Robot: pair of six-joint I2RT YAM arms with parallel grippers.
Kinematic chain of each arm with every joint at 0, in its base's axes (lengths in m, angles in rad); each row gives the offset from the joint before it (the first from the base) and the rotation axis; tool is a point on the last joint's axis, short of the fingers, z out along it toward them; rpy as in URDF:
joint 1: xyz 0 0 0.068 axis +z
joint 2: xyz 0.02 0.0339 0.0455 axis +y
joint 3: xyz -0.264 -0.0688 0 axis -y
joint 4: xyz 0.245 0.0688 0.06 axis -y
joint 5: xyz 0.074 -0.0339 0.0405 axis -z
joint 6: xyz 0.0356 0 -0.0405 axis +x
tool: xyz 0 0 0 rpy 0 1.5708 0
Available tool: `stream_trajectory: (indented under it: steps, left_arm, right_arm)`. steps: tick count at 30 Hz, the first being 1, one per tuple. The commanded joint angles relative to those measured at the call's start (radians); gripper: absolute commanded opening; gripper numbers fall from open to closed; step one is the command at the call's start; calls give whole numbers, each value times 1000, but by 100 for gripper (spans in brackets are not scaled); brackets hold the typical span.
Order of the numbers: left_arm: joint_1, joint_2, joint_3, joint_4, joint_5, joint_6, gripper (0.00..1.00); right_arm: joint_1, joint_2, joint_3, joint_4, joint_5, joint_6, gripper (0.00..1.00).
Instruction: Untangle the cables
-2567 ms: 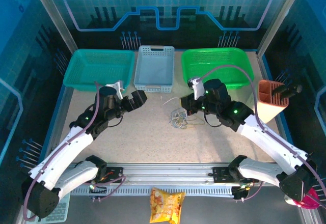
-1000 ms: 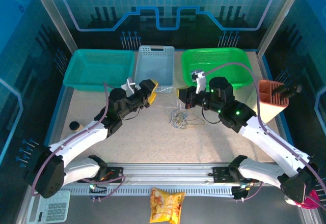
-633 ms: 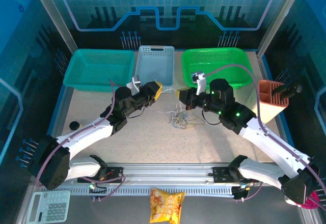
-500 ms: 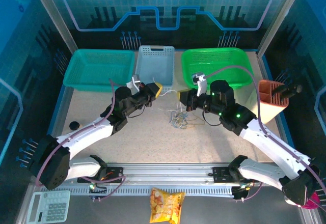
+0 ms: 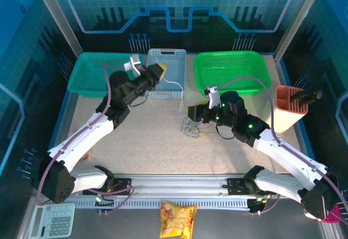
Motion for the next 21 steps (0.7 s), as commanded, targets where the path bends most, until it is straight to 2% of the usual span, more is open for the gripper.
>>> stream_trajectory:
  steps: [1, 4, 6, 11, 16, 19, 21]
  left_arm:
    - [83, -25, 118, -157, 92, 115, 0]
    - [171, -14, 229, -265, 133, 191, 0]
    - [221, -1, 322, -369, 120, 290, 0]
    - [282, 56, 515, -562, -21, 543, 0]
    - [322, 148, 617, -603, -162, 714, 0]
    - [355, 212, 652, -607, -204, 767, 0]
    - [380, 250, 656, -592, -234, 784, 0]
  right_arm:
    - [1, -1, -15, -10, 28, -4, 64]
    - [0, -7, -19, -28, 46, -12, 67]
    - [0, -14, -23, -40, 60, -17, 70]
    - [-1, -31, -18, -79, 102, -31, 76]
    - [-2, -62, -27, -105, 133, -47, 88]
    - [0, -76, -26, -137, 165, -50, 100]
    - [-1, -80, -25, -158, 188, -58, 100]
